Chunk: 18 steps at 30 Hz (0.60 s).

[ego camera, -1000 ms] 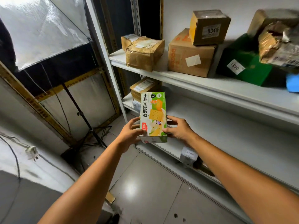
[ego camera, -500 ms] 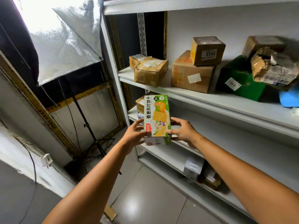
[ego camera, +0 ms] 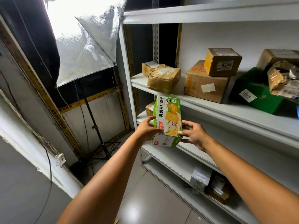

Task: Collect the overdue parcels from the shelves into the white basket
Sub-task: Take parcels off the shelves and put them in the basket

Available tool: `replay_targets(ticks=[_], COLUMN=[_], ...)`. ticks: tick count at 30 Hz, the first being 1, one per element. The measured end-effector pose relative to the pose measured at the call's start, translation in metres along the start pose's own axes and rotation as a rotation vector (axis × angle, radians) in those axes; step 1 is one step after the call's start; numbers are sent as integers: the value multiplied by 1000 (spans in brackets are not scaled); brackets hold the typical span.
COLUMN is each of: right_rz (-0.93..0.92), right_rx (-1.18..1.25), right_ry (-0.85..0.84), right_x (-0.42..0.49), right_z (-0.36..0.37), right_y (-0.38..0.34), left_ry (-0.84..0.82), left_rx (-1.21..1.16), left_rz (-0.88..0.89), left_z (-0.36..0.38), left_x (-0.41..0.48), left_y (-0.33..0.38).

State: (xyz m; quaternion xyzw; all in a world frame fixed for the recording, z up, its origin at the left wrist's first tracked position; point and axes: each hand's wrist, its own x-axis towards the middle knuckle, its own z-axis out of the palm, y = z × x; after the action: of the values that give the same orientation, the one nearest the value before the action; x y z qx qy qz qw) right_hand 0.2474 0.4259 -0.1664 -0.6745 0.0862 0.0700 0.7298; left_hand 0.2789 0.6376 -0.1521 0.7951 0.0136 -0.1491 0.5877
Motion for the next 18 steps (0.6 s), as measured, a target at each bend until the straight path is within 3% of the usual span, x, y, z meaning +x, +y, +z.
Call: replay_targets(ticks=[18], right_rz=[-40], right_rx=[-126], right_ry=[7], right_x=[-4], right_z=[17], right_y=[-11], left_ry=[-57], left_rx=[-199], left_rz=[-14], left_z=[-18], left_x=[-9], left_y=[-7])
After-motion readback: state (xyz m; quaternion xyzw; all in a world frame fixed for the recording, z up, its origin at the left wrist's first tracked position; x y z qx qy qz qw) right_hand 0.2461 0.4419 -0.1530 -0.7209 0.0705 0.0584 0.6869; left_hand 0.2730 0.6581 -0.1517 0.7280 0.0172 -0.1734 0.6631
